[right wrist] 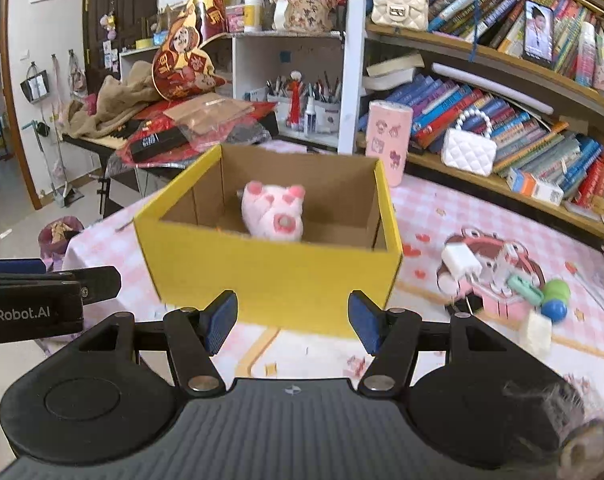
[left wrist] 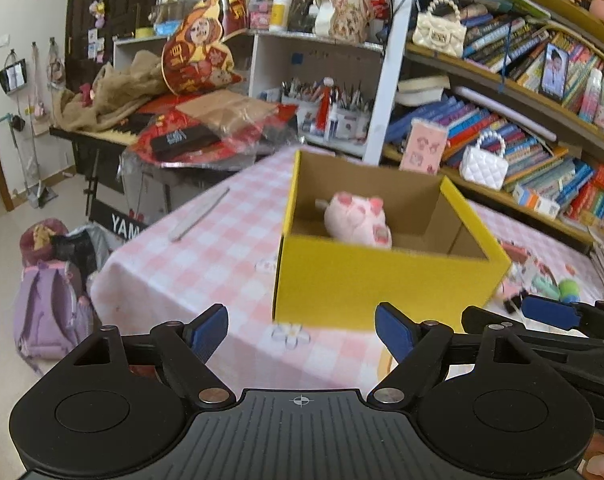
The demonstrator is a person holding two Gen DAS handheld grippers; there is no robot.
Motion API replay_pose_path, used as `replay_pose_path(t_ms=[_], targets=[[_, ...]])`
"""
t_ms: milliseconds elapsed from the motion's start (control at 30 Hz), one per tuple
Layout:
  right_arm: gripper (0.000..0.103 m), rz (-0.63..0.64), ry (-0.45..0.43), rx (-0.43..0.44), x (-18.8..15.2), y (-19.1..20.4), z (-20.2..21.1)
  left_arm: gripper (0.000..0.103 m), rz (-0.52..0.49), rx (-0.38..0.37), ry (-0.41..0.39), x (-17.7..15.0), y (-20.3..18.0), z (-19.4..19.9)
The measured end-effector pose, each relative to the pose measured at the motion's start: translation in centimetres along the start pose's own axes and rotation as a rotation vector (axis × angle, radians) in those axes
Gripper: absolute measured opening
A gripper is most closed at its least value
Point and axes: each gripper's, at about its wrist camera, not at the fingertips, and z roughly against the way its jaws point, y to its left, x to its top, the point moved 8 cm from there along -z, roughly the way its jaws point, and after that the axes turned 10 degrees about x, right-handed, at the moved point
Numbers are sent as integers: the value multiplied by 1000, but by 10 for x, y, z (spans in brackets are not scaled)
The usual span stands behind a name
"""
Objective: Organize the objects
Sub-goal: 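Withdraw both tools from the box toward the loose items on the mat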
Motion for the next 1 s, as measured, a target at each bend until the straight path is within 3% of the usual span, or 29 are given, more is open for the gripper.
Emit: replay_pose_path(t_ms=[533, 1000], targets=[[63, -152, 105, -148, -68, -22, 42, 89, -121, -134, 164, -57, -31, 10], [67, -224, 108, -248, -81, -59, 67, 94, -209, -223, 166, -55, -79, 9]])
